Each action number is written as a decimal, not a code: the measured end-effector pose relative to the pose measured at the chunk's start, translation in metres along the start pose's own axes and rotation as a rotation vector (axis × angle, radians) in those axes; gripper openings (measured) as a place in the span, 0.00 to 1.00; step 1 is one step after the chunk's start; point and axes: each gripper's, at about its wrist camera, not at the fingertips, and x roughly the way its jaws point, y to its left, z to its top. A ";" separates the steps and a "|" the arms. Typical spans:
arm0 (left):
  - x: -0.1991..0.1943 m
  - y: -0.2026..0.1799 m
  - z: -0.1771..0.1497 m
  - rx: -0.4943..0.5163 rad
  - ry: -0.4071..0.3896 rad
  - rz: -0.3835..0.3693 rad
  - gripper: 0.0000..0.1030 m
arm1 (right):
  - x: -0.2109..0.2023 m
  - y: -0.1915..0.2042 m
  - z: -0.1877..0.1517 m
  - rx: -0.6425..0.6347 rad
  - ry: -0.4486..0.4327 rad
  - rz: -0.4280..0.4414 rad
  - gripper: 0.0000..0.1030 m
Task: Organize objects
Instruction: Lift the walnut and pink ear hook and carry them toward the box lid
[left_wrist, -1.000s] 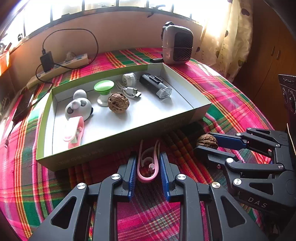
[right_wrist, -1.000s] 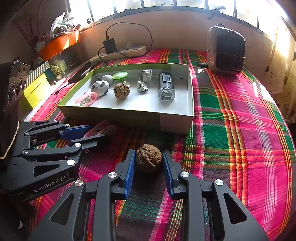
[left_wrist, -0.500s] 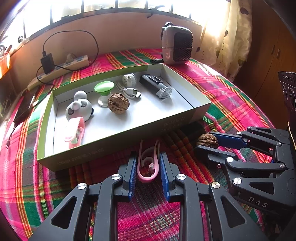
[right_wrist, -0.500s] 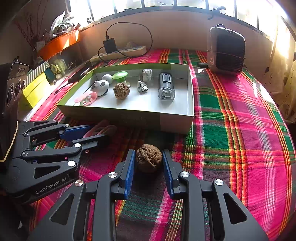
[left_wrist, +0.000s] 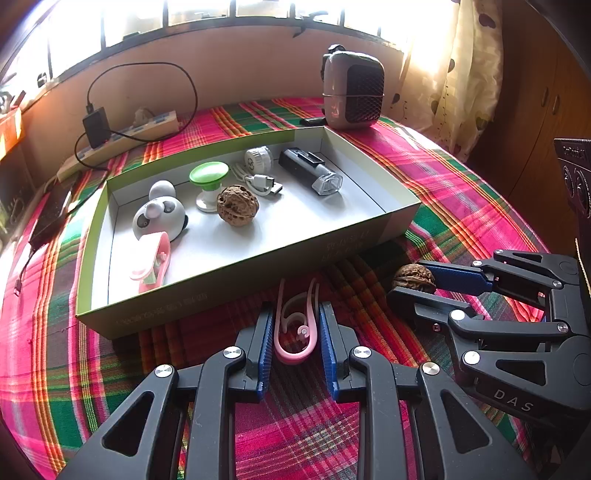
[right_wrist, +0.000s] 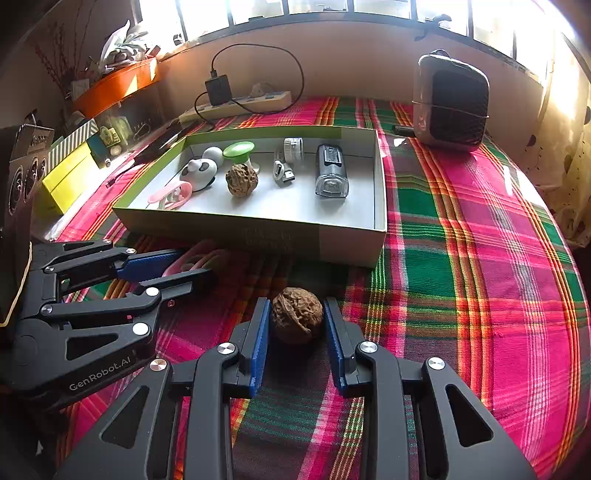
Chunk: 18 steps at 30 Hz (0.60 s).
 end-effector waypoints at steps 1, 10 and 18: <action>0.000 0.000 0.000 -0.001 0.000 0.000 0.21 | 0.000 0.000 0.000 0.000 0.000 0.000 0.29; -0.003 0.001 -0.002 -0.009 -0.001 -0.001 0.21 | -0.002 0.000 -0.001 0.004 -0.007 0.001 0.29; -0.014 0.002 -0.004 -0.020 -0.022 0.004 0.21 | -0.009 0.004 -0.001 0.000 -0.022 0.004 0.29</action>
